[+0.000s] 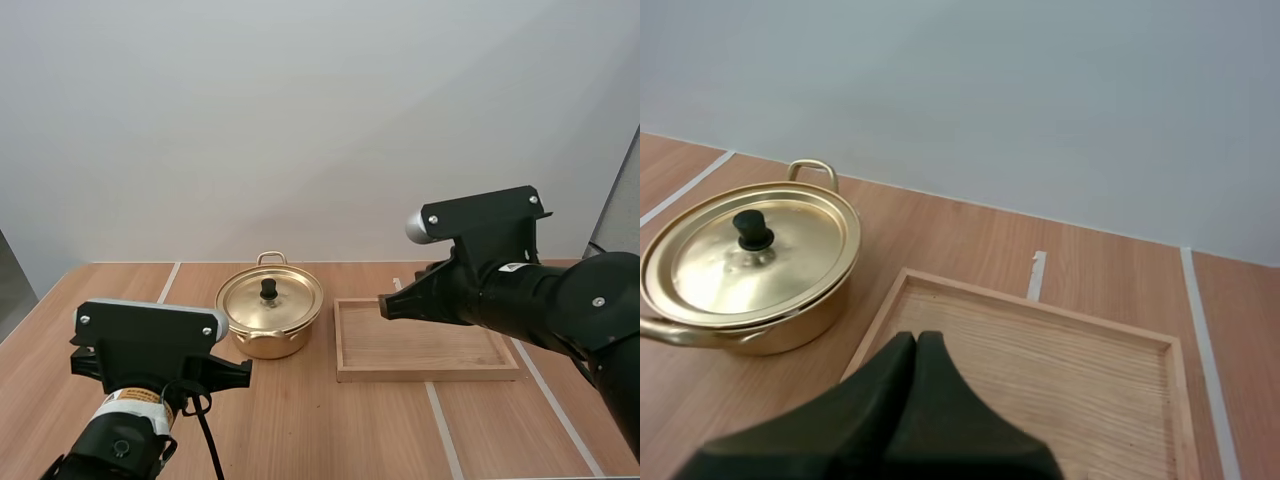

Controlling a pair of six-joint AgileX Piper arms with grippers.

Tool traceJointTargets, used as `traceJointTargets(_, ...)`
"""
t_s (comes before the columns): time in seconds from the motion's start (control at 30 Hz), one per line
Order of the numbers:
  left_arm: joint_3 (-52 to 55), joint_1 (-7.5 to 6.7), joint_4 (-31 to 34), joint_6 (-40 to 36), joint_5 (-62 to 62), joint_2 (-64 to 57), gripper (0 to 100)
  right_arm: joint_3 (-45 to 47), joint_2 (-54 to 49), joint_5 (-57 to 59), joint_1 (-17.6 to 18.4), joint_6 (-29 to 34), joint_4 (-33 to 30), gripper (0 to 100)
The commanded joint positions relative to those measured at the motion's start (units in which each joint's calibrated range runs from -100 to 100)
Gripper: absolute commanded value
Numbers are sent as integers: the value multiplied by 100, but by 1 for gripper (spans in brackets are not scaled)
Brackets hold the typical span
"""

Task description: Open the pot, put the grape inside, and close it

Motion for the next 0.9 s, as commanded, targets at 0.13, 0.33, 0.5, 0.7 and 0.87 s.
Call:
traceJointTargets(0.13,0,7,-12,-49,-397,-30,0,17,-63,-509,-15,-285,64,0)
traceJointTargets(0.33,0,7,-67,-161,-397,-30,0,192,-63,-726,-15,-687,64,0)
traceJointTargets(0.5,0,145,-230,-194,-308,-397,0,1036,-524,-1999,283,-1086,-95,0)
traceJointTargets(0.7,0,192,-527,-194,66,-1047,0,1943,-1441,-3488,563,-1095,-452,0)
traceJointTargets(0.87,0,192,-825,-194,714,-1248,0,2307,-1713,-4398,563,-1095,-462,0)
